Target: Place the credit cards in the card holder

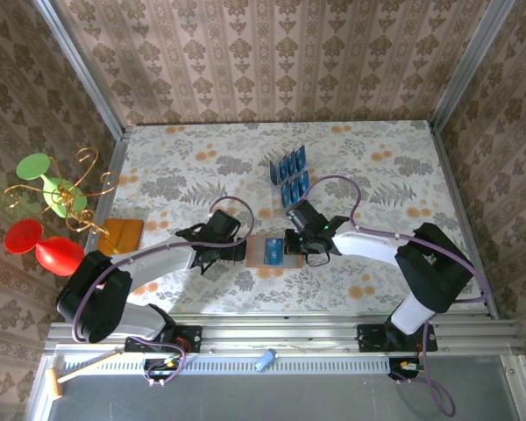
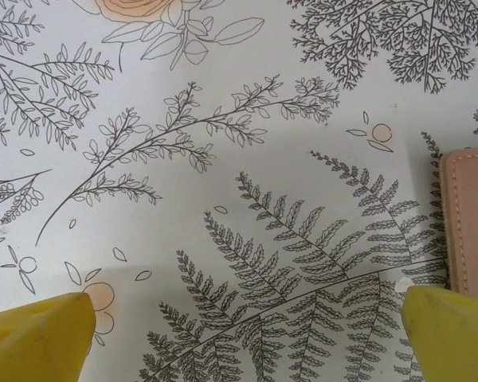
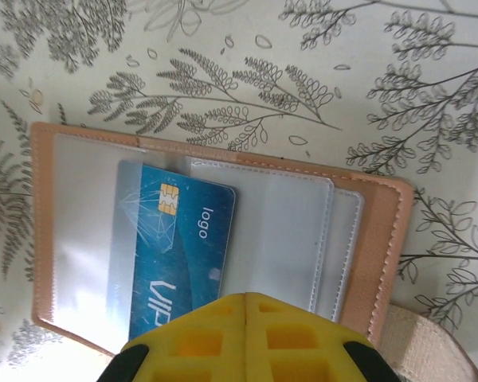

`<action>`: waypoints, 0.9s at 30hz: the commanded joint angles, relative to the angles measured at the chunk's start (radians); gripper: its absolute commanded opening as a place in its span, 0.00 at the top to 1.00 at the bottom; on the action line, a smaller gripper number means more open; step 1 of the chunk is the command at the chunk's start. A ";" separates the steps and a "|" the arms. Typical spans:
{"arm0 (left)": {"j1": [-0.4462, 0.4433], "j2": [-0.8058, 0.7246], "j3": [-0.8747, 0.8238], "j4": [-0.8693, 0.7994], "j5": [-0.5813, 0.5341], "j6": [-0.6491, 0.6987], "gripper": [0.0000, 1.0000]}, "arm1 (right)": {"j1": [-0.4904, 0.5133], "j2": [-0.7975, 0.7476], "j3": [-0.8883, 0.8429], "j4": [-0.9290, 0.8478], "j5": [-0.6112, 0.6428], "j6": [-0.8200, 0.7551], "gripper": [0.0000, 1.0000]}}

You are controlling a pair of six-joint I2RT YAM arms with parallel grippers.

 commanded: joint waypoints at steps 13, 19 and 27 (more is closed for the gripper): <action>0.004 0.070 0.000 0.019 0.020 -0.010 0.00 | 0.038 0.113 0.106 -0.078 0.036 -0.029 0.93; 0.004 0.096 0.002 0.044 0.041 -0.009 0.00 | 0.046 0.133 0.123 -0.071 0.024 -0.023 0.94; 0.003 0.113 -0.010 0.070 0.056 -0.010 0.00 | 0.058 0.156 0.141 -0.044 -0.002 -0.005 0.94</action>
